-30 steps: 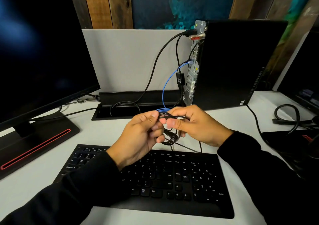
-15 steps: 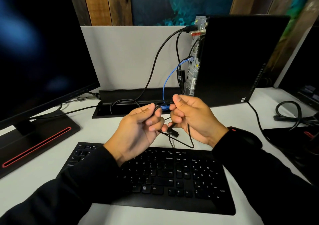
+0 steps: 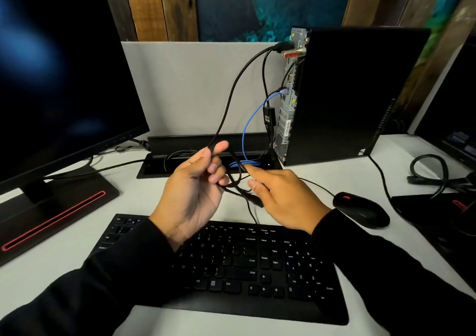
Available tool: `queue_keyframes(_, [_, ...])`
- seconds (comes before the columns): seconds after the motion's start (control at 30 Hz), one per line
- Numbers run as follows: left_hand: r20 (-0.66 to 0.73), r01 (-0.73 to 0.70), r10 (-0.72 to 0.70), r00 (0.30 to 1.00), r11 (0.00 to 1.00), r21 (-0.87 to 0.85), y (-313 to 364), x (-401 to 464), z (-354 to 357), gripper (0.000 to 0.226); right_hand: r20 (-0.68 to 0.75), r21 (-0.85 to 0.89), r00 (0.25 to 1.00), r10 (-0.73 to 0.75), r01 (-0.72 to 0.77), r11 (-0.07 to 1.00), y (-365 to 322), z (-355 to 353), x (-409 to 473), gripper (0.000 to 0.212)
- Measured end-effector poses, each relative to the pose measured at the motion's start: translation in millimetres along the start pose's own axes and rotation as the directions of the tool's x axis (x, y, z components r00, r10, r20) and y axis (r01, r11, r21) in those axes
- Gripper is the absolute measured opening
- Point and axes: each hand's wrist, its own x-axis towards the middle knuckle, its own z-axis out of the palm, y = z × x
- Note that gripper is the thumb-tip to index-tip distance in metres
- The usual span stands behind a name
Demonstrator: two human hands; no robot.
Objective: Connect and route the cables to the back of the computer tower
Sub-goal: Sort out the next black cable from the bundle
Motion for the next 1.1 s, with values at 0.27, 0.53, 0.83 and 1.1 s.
queue_keyframes(0.27, [-0.098, -0.099, 0.097, 0.990, 0.995, -0.017, 17.6, 10.6, -5.5, 0.032, 0.170, 0.501, 0.972, 0.161, -0.226, 0.835, 7.1, -7.5, -2.4, 0.014])
queue_keyframes(0.53, [-0.077, -0.098, 0.098, 0.992, 0.995, 0.002, 11.8, 9.1, -4.3, 0.030, 0.085, 0.078, 0.996, 0.036, -0.043, 0.996, 12.2, -4.7, -5.8, 0.032])
queue_keyframes(0.83, [0.210, -0.292, 0.205, 0.956, 0.591, 0.752, -15.7, -3.3, -16.2, 0.027, 0.052, 0.087, 0.969, -0.242, 0.237, 0.968, -46.9, -15.9, 2.4, 0.019])
queue_keyframes(1.1, [0.184, -0.130, 0.003, 0.983, 0.718, 0.684, -18.1, -13.4, -2.2, 0.034, -0.327, 0.154, 0.936, -0.132, 0.191, 0.970, -45.4, -27.2, 8.2, 0.043])
